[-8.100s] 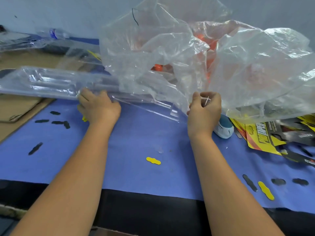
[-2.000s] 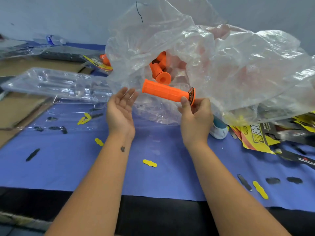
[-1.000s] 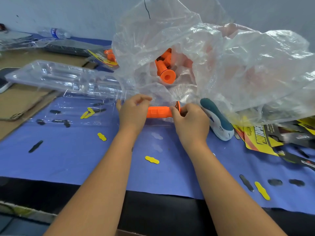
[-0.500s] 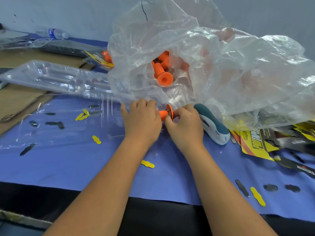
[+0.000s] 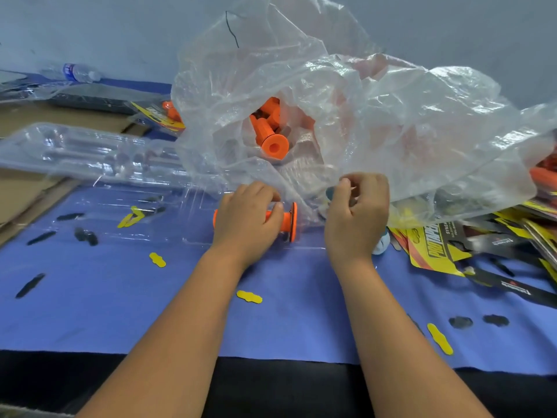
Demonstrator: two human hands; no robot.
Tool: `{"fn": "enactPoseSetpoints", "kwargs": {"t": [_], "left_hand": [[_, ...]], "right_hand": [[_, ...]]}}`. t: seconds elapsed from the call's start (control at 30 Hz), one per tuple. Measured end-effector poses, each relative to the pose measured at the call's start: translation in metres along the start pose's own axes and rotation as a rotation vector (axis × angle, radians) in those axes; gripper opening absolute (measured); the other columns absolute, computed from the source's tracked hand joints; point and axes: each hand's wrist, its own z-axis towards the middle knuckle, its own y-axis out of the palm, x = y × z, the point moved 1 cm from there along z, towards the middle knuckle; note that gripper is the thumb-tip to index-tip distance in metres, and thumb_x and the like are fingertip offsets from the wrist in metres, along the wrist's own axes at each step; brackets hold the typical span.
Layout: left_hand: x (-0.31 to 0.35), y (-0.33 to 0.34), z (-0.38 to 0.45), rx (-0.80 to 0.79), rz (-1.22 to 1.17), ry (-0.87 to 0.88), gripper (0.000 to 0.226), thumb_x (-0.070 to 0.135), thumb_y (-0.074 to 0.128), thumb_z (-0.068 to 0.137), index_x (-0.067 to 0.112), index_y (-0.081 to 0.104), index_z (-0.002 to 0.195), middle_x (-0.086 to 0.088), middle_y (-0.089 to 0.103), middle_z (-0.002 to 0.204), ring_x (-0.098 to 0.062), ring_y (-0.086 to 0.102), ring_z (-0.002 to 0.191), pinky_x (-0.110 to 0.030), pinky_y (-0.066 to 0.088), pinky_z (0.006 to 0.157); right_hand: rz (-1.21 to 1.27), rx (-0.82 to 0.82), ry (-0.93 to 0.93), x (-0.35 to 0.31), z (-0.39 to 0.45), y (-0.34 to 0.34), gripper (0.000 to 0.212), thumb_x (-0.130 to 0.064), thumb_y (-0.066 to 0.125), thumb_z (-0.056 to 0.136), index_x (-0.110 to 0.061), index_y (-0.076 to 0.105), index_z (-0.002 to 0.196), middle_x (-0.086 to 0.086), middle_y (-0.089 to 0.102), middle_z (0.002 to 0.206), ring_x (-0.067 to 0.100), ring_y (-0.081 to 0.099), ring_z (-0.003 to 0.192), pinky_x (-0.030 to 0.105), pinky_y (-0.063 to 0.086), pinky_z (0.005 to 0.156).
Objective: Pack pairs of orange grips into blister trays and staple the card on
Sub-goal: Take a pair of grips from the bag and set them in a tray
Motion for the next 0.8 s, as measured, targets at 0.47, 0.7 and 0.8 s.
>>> {"fn": "enactPoseSetpoints", "kwargs": {"t": [0.47,0.7,0.8], "left_hand": [[0.040,0.020,0.023,0.021,0.097,-0.124,0.014,0.018,0.042,0.092,0.012,0.054,0.088,-0.009,0.061,0.103,-0.034,0.048,0.096,-0.038,0.030,0.071],[0.043,0.028,0.031,0.039,0.098,-0.124,0.019,0.021,0.040,0.092,0.020,0.039,0.073,-0.006,0.061,0.089,-0.026,0.038,0.079,-0.035,0.023,0.065],[0.043,0.028,0.033,0.045,0.085,-0.153,0.021,0.018,0.043,0.091,0.019,0.039,0.070,-0.007,0.060,0.085,-0.023,0.031,0.075,-0.035,0.022,0.064]], "right_hand": [[0.218,0.178,0.393,0.004,0.076,-0.031,0.016,-0.006,0.046,0.098,-0.015,0.059,0.093,-0.008,0.051,0.074,0.001,0.045,0.059,0.030,0.041,0.063],[0.269,-0.240,0.334,-0.029,0.133,0.017,0.026,0.000,0.049,0.092,-0.013,0.069,0.102,-0.001,0.065,0.085,0.016,0.060,0.081,0.031,0.049,0.078],[0.180,-0.448,0.391,-0.018,0.125,0.038,0.033,0.005,0.045,0.092,-0.004,0.063,0.118,0.004,0.064,0.104,0.018,0.062,0.094,0.024,0.048,0.074]]}}
